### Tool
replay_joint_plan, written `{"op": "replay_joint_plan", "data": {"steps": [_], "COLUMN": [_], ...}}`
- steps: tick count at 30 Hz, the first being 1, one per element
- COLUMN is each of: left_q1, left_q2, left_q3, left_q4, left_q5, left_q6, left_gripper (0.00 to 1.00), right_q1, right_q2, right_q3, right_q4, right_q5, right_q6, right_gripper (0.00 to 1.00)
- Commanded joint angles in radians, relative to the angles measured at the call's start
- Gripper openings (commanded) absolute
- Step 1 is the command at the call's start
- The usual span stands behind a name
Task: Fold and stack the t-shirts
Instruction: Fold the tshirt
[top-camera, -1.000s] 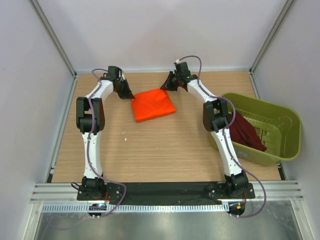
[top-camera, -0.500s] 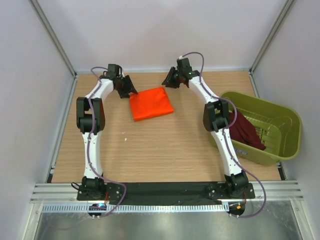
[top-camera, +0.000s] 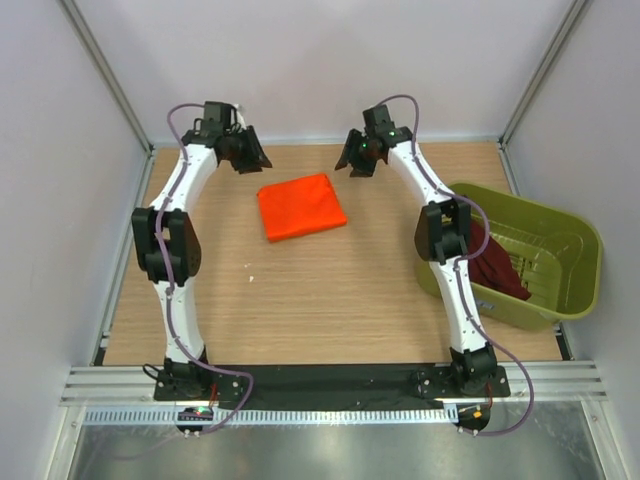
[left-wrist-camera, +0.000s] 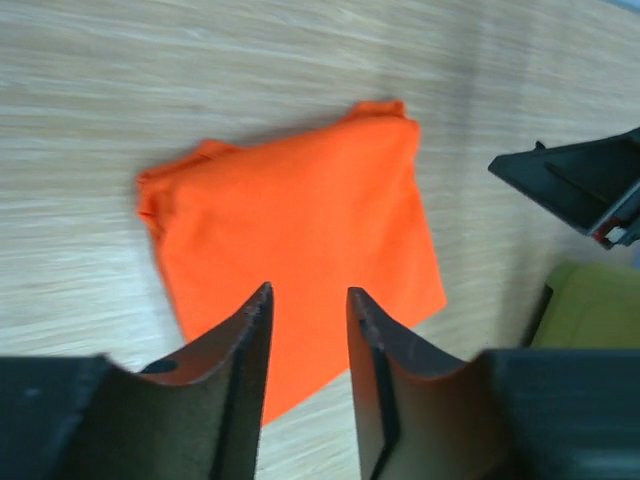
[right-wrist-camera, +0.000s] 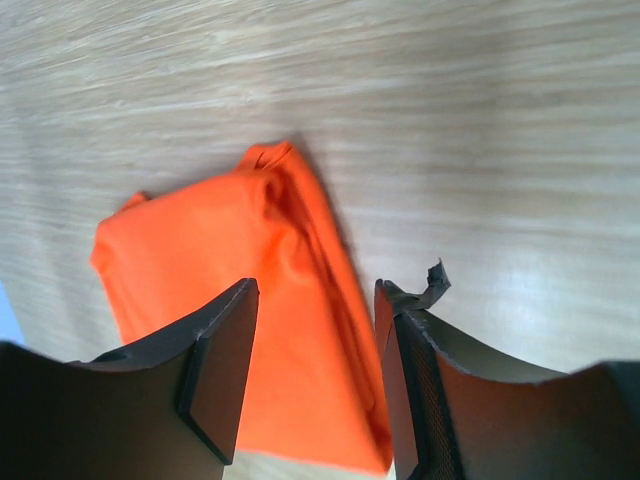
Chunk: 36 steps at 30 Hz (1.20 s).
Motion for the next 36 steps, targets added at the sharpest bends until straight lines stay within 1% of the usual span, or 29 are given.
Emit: {"op": "replay_joint_plan", "data": {"steps": [1, 2, 4, 9, 10, 12, 14, 16, 17, 20, 22, 23, 25, 26, 28, 29, 30, 31, 32, 33, 36], "left_q1": [-0.073, -0.088, -0.120, -0.162, -0.165, -0.170, -0.177, -0.194, -0.200, -0.229, -0.263, -0.278, -0.304, -0.327, -0.358, -0.366, -0.369, -0.369, -0.370, -0.369, -0.367], "left_q2": [-0.023, -0.012, 0.011, 0.103, 0.115, 0.153, 0.172, 0.170, 0.161, 0.106, 0.048, 0.028, -0.039, -0.069, -0.154, -0.182, -0.208, -0.266, -0.293, -0.322, -0.390], "left_q3": [-0.077, -0.086, -0.093, -0.065, -0.065, -0.061, -0.056, -0.082, -0.132, -0.223, -0.327, -0.394, -0.471, -0.508, -0.667, -0.668, -0.717, -0.737, -0.749, -0.752, -0.706], "left_q4": [0.019, 0.025, 0.039, 0.030, 0.013, -0.013, -0.082, -0.113, -0.113, -0.091, -0.076, -0.062, -0.050, -0.030, 0.001, 0.002, 0.002, 0.001, -0.004, -0.015, -0.057], "left_q5": [0.097, 0.099, 0.092, 0.073, 0.036, 0.008, -0.019, -0.046, -0.059, -0.052, -0.047, -0.046, -0.040, -0.029, -0.012, -0.009, -0.006, -0.004, -0.007, -0.006, 0.017], "left_q6": [0.007, 0.006, 0.003, -0.014, -0.013, -0.011, -0.008, 0.009, 0.015, 0.012, 0.013, 0.015, 0.015, 0.004, -0.011, -0.014, -0.016, -0.020, -0.022, -0.016, 0.001], "left_gripper": [0.35, 0.32, 0.29, 0.25, 0.25, 0.25, 0.24, 0.24, 0.24, 0.24, 0.23, 0.23, 0.22, 0.22, 0.22, 0.22, 0.23, 0.24, 0.26, 0.32, 0.39], "right_q1": [0.006, 0.005, 0.006, 0.029, 0.039, 0.046, 0.056, 0.065, 0.069, 0.094, 0.108, 0.126, 0.141, 0.157, 0.177, 0.181, 0.183, 0.184, 0.186, 0.186, 0.186], "right_q2": [-0.157, -0.164, -0.206, -0.305, -0.331, -0.351, -0.384, -0.402, -0.417, -0.439, -0.463, -0.482, -0.503, -0.514, -0.568, -0.568, -0.595, -0.611, -0.626, -0.657, -0.704], "right_q3": [0.041, 0.047, 0.031, -0.098, -0.113, -0.150, -0.179, -0.224, -0.238, -0.302, -0.369, -0.429, -0.488, -0.546, -0.638, -0.667, -0.698, -0.728, -0.788, -0.819, -0.931], "right_q4": [-0.084, -0.128, -0.155, -0.193, -0.198, -0.214, -0.218, -0.213, -0.210, -0.201, -0.179, -0.167, -0.133, -0.123, -0.086, -0.073, -0.063, -0.037, -0.024, 0.009, 0.061], "right_q5": [0.031, 0.035, 0.026, 0.012, 0.015, 0.028, 0.041, 0.044, 0.048, 0.055, 0.056, 0.053, 0.041, 0.033, 0.001, 0.001, -0.025, -0.045, -0.065, -0.115, -0.163], "right_q6": [-0.037, -0.041, -0.035, -0.077, -0.089, -0.106, -0.127, -0.140, -0.143, -0.155, -0.160, -0.158, -0.152, -0.152, -0.149, -0.149, -0.147, -0.149, -0.149, -0.149, -0.147], "right_gripper": [0.57, 0.57, 0.57, 0.57, 0.57, 0.57, 0.57, 0.57, 0.57, 0.57, 0.57, 0.57, 0.57, 0.57, 0.57, 0.57, 0.57, 0.56, 0.56, 0.53, 0.48]}}
